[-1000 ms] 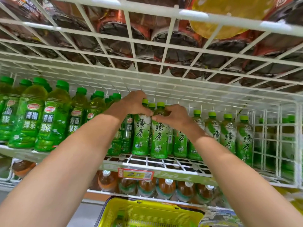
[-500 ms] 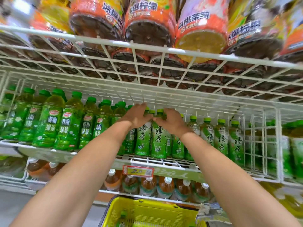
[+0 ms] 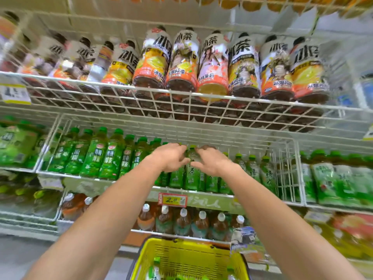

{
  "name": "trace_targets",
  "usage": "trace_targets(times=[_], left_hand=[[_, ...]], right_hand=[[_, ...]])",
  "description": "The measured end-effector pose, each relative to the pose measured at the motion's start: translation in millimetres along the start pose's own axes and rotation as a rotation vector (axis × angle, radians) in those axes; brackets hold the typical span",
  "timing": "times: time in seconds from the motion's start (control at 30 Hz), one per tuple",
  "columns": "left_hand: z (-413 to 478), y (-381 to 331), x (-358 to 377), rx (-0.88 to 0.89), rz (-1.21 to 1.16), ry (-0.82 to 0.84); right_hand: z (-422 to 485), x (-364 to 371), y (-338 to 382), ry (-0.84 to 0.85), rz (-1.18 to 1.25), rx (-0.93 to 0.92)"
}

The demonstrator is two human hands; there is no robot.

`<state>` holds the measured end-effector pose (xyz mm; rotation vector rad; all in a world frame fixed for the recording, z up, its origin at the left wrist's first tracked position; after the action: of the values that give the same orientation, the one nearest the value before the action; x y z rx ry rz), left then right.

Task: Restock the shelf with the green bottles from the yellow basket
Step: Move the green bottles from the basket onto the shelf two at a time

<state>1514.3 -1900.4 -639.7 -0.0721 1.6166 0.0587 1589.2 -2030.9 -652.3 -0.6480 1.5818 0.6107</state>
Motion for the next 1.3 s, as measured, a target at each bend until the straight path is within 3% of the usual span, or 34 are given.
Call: trace_targets(times=[0.33,0.57,0.83,1.07,1.3], left_hand=[[-73.0,-63.8,34.0,0.043,0.072,0.012],[-101.8,-77.8,85.7,0.064,0.05,0.051],[-110.3,-23.9,222.4,-0.026,-0.043,0.243],[-102.4,-18.1,352.8,-0.038,-0.168,0.47],[-88.4,-43.0,446.2,-0.074,-0.262,0.653]], right_hand=[[-109.1,24.7,-3.6,-0.055,-0.015,-0.04],[-125.6,86.4,13.4,-0.059,0.101,-0.118],[-106.5,226.3,46.5,0.156,0.215,-0.127],[-105.1,353.0,2.7,0.459,0.254,0.086],[-116.3,450.0,-24.8,0.637,0.317,0.252]])
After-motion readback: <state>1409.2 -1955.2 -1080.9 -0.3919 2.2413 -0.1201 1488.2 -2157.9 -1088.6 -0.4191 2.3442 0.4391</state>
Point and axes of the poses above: each hand's wrist, its own z-axis towards the middle knuckle, its own x-axis out of the palm, y = z × x, the point moved 5 cm from there along z, towards the middle knuckle, and after that the axes turned 8 degrees about y, right-handed, at the moved point
